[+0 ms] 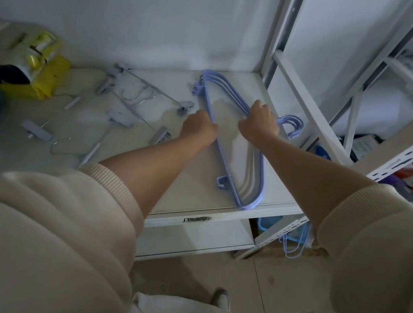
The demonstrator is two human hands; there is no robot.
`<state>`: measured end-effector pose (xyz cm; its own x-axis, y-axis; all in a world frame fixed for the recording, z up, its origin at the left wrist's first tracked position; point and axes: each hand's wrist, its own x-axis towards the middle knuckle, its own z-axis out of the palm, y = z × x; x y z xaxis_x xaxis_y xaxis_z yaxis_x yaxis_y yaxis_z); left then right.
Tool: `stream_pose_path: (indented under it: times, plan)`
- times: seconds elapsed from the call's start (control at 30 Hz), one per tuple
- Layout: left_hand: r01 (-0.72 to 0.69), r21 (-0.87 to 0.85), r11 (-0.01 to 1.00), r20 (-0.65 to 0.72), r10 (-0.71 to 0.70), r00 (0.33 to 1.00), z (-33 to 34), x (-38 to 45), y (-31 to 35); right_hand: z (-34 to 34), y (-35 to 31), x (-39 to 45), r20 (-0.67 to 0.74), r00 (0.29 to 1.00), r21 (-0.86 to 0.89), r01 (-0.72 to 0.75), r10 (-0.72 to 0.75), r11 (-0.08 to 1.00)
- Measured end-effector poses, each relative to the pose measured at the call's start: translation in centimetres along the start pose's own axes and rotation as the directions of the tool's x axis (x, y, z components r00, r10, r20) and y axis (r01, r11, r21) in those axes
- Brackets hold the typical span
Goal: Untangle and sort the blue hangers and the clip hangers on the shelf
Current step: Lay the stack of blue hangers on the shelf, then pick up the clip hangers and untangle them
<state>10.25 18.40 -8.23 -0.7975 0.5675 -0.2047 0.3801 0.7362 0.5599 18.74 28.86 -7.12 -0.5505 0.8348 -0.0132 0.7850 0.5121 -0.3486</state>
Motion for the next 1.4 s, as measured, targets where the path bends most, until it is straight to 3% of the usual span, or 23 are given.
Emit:
stream_pose_path:
  times: [0.17,0.27,0.5,0.8,0.93,1.07,1.17,1.27,1.4]
  plan:
    - [-0.022,-0.059,0.998,-0.144,0.013,0.990,-4.9,-1.1,-3.2,0.1,-5.5,-1.5,0.023,0.993,-0.036,0.119,-0.119,0.992]
    - [0.015,-0.009,1.000,-0.219,-0.017,0.976,-9.2,-1.6,-6.8,0.9,-10.1,-2.7,0.068,0.973,-0.019,0.221,-0.219,0.975]
    - [0.202,0.006,0.979,-0.410,-0.182,0.894,-19.9,-3.9,-19.6,3.7,-21.7,-6.5,0.117,0.890,0.029,0.441,-0.441,0.897]
    - [0.210,-0.181,0.961,-0.299,-0.257,0.919,-21.3,-4.4,-26.6,8.8,-26.0,-9.0,0.265,0.852,0.044,0.457,-0.452,0.888]
    - [0.222,-0.140,0.965,-0.268,-0.253,0.930,-20.4,-3.8,-27.3,10.8,-26.8,-10.2,0.392,0.760,0.091,0.528,-0.517,0.845]
    - [0.225,-0.088,0.970,-0.241,-0.240,0.940,-19.9,-3.2,-27.5,12.5,-27.8,-12.4,0.471,0.688,0.029,0.614,-0.553,0.788]
    - [0.228,-0.074,0.971,-0.238,-0.239,0.941,-19.9,-3.3,-27.5,13.1,-27.9,-13.2,0.463,0.683,-0.093,0.671,-0.564,0.736]
    - [0.206,-0.032,0.978,-0.328,-0.205,0.922,-20.4,-3.5,-27.3,13.0,-27.6,-13.3,0.419,0.689,-0.126,0.689,-0.591,0.714]
    - [0.216,-0.126,0.968,-0.505,-0.250,0.826,-21.9,-4.0,-26.4,11.6,-27.8,-12.7,0.199,0.691,-0.024,0.712,-0.695,0.702]
